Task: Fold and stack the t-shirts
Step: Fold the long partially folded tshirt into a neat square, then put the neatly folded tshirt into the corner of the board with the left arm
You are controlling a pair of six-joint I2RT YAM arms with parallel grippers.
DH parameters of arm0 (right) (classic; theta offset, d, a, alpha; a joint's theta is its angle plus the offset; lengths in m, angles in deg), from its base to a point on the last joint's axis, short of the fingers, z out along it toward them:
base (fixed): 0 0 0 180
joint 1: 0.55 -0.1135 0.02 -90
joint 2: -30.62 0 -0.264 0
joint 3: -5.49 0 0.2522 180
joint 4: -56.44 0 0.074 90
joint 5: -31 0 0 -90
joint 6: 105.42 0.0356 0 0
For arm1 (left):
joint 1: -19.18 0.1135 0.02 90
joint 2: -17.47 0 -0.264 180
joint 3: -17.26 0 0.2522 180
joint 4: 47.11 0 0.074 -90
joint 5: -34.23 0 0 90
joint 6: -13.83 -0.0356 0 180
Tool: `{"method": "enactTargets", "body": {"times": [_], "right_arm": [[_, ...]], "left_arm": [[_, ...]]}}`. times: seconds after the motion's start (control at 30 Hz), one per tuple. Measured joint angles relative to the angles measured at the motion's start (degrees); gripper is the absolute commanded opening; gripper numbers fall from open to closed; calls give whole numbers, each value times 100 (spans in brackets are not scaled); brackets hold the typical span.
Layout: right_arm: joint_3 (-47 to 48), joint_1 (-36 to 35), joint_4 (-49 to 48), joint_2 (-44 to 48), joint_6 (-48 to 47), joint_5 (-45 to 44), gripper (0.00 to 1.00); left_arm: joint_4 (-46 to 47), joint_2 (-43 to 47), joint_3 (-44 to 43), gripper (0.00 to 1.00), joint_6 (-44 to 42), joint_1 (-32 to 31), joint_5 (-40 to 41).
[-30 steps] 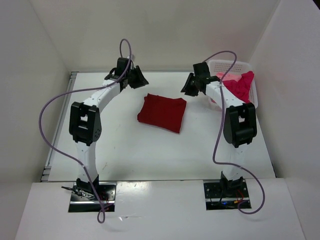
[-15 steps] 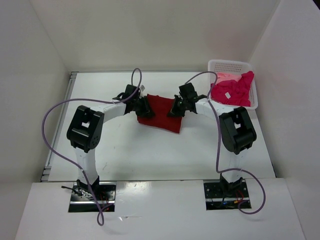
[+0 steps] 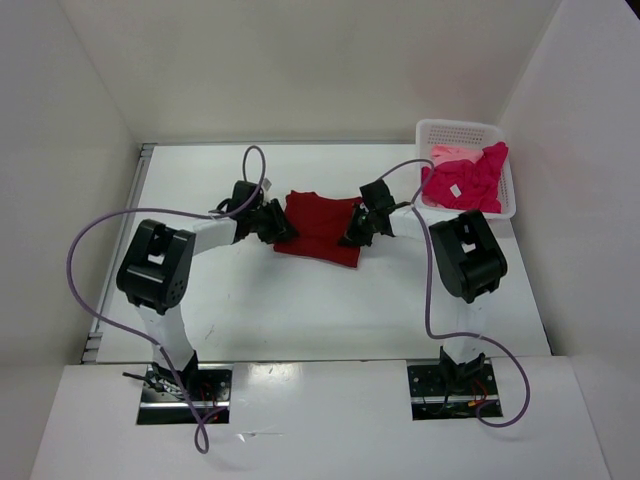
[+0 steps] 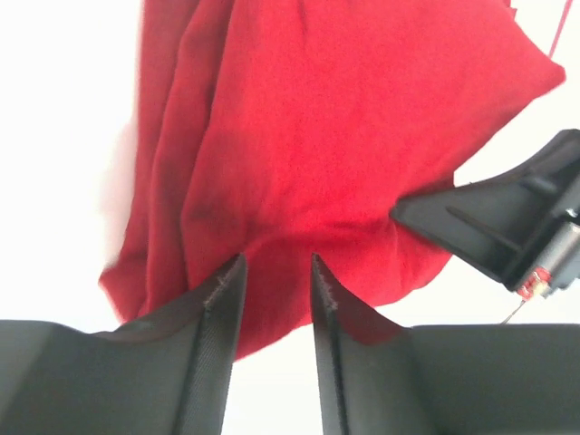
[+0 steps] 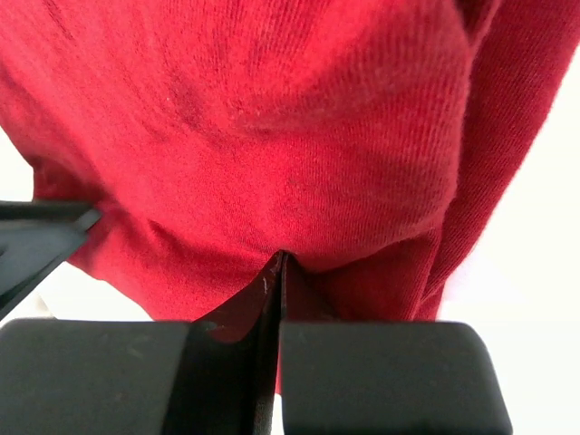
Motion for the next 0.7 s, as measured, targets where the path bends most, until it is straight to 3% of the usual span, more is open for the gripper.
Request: {"method": "enactTargets", "body": {"times": [0.33,0.43,0.47,0.63,0.7], "right_arm": [[0,52,93,67,-2,-31,1],[18,74,289,226,-23,-101,8],[24,83,361,302,-29,-129,17],[44,102,615,872,-71,-163,40],[63,106,628,1021,-71,-157,40]], "left_arm": [[-285,1035,756,51,-147,57,261],[-569,1134,760,51,-199,57,386],[-668,1211,751,51,-229,57,452],[-972,1499,327,68,-510,93,841],[-979,1405,40,72,-616,134,902]]}}
